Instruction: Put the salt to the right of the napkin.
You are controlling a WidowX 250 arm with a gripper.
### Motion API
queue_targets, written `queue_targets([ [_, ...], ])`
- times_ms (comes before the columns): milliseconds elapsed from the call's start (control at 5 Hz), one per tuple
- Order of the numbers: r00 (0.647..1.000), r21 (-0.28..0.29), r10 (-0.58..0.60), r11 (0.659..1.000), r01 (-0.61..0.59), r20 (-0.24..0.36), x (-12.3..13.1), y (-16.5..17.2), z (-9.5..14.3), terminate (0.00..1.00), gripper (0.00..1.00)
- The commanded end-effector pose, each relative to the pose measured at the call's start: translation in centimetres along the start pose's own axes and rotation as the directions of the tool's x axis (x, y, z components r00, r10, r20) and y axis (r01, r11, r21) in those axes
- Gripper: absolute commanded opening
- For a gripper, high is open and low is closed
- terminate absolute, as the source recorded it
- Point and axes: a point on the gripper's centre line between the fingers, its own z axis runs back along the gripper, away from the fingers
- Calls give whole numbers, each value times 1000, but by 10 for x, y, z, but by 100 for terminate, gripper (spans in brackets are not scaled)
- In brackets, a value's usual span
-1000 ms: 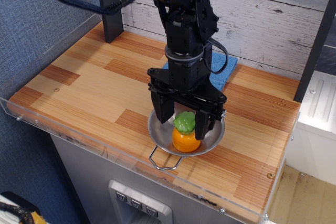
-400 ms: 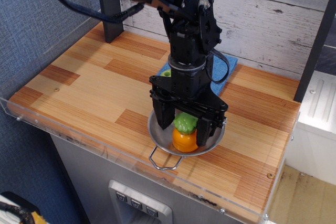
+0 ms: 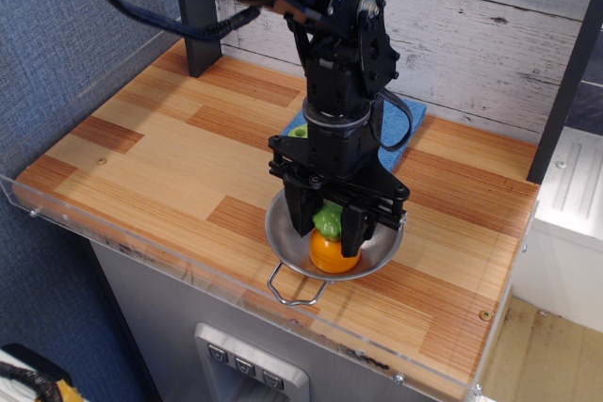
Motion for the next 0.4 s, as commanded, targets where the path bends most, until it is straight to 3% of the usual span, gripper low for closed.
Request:
queue_targets([
  [0, 998, 8, -20, 1000, 19, 60, 8, -3, 22, 0, 0],
  [200, 990, 16, -44, 999, 43, 136, 26, -9, 54, 0, 0],
])
